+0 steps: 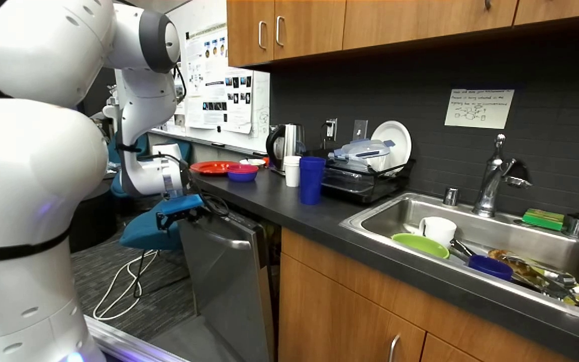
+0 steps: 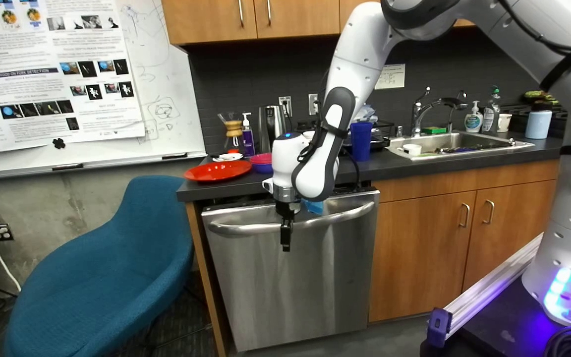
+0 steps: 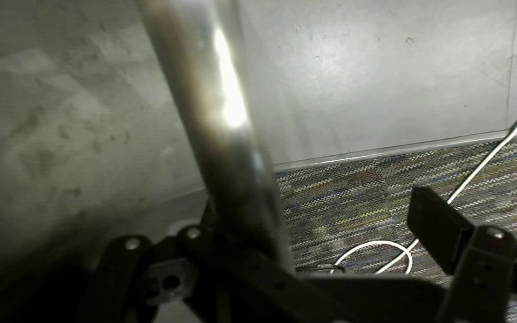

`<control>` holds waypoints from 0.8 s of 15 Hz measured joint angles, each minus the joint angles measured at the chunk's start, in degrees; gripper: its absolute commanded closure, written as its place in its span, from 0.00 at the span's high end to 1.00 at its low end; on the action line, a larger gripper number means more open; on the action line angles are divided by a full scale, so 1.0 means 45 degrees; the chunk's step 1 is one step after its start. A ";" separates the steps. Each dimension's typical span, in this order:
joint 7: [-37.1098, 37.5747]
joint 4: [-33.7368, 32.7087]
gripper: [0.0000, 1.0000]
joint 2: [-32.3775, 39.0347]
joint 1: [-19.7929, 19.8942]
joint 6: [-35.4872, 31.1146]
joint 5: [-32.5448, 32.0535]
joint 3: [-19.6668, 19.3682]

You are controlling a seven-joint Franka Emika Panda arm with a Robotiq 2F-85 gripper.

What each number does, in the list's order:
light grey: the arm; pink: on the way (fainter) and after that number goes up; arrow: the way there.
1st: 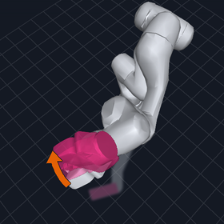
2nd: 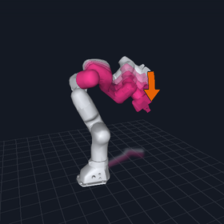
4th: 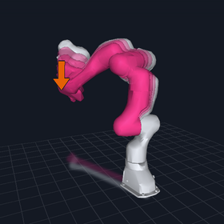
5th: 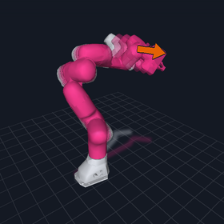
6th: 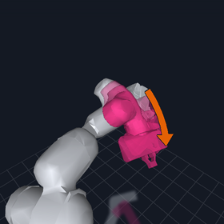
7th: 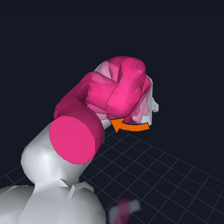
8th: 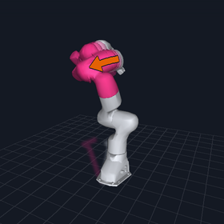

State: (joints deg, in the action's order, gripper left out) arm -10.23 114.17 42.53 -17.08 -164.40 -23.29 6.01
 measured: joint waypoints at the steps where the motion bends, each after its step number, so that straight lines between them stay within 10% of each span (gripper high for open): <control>1: 0.0021 0.0027 1.00 -0.0012 -0.0070 -0.0001 0.0000 -0.0049; 12: 0.0207 0.0472 1.00 -0.0112 -0.0743 -0.0003 -0.0001 -0.0340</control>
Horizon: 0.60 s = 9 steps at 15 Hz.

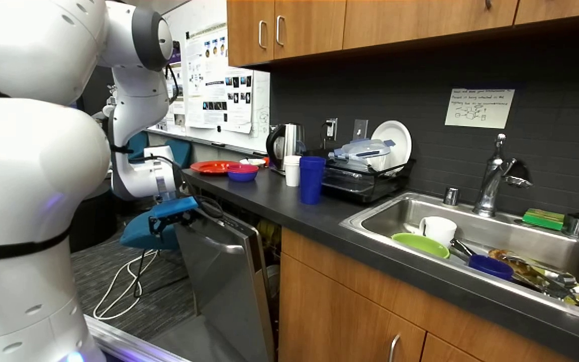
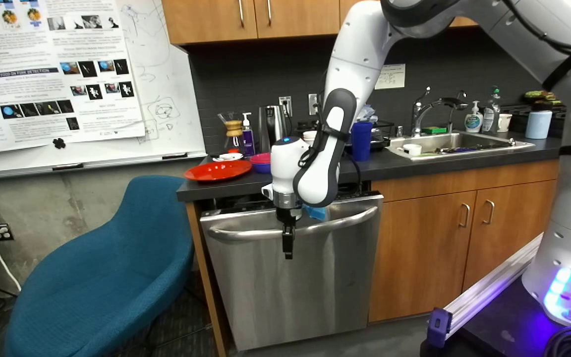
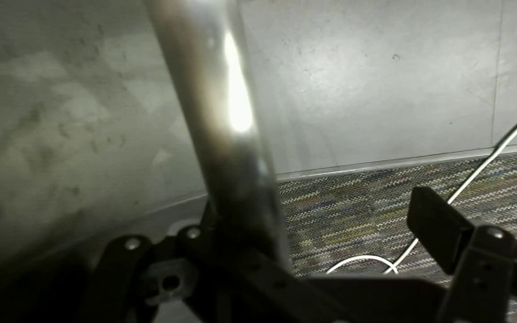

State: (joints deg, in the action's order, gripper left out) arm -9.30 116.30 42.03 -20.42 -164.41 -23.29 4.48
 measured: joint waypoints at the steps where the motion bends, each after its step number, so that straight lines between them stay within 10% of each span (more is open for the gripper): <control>1: 0.0024 0.0040 1.00 -0.0003 -0.0039 0.0000 0.0000 0.0000; 9: 0.0147 0.0318 1.00 -0.0012 -0.0306 -0.0002 0.0000 0.0001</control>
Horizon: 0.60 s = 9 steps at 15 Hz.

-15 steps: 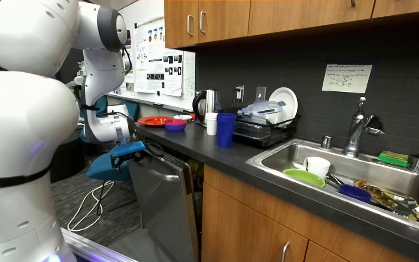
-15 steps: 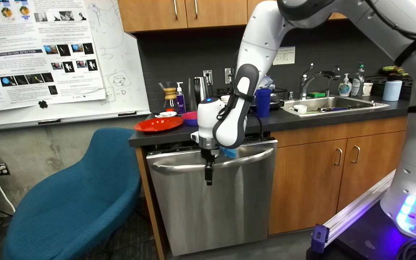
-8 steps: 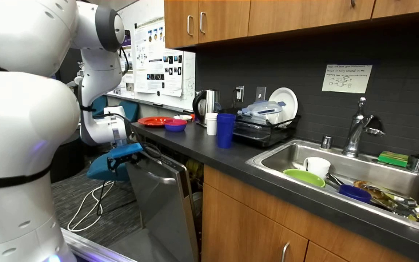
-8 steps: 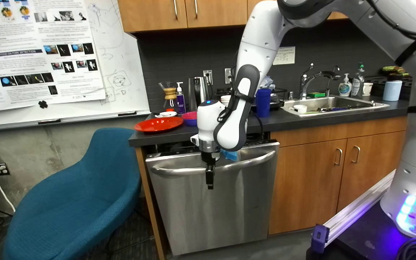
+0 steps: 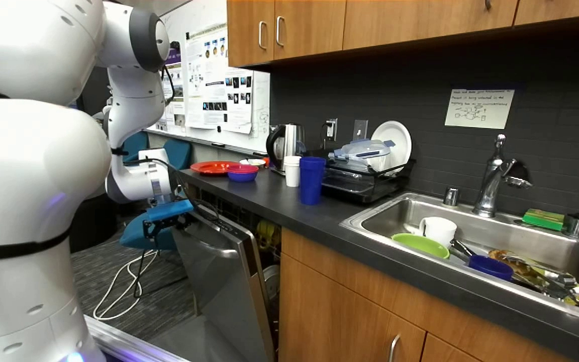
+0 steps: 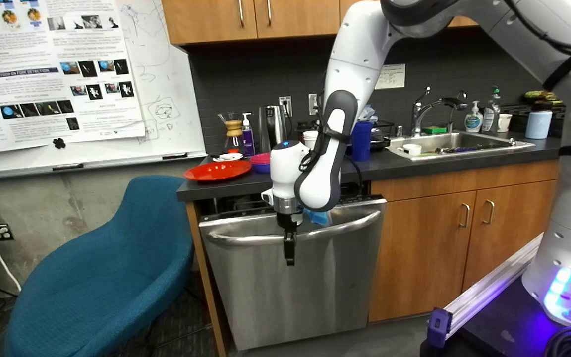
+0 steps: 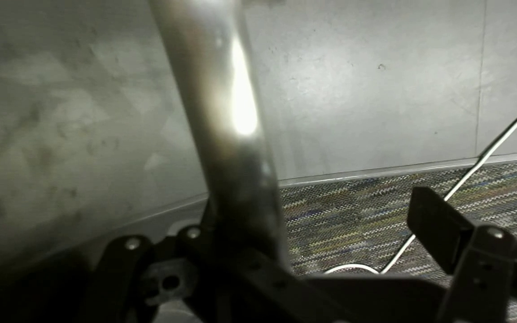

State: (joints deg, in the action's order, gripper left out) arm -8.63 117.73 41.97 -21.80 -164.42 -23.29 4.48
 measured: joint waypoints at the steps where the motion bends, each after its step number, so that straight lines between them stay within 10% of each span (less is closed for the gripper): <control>1: 0.0020 0.0034 1.00 0.0001 -0.0034 0.0000 0.0000 0.0001; 9: 0.0991 0.0416 1.00 0.0002 -0.1411 -0.1022 -0.0142 -0.1239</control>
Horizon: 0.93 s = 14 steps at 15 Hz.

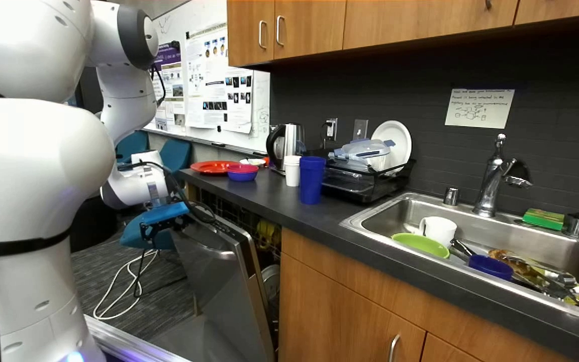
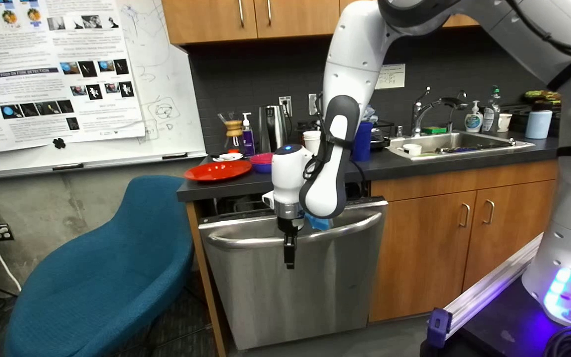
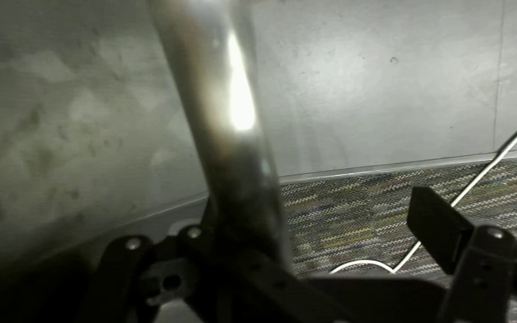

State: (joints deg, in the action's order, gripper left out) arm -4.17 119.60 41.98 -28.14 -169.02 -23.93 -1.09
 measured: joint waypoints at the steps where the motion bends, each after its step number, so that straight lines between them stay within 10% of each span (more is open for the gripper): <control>1: 0.0399 0.0103 1.00 0.0007 -0.0557 -0.0354 -0.0068 -0.0542; 14: 0.3342 0.2604 1.00 0.1291 -0.8680 -0.3791 0.3456 -0.7691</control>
State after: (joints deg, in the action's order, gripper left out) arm 10.87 131.32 47.79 -67.20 -186.08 -8.38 -35.70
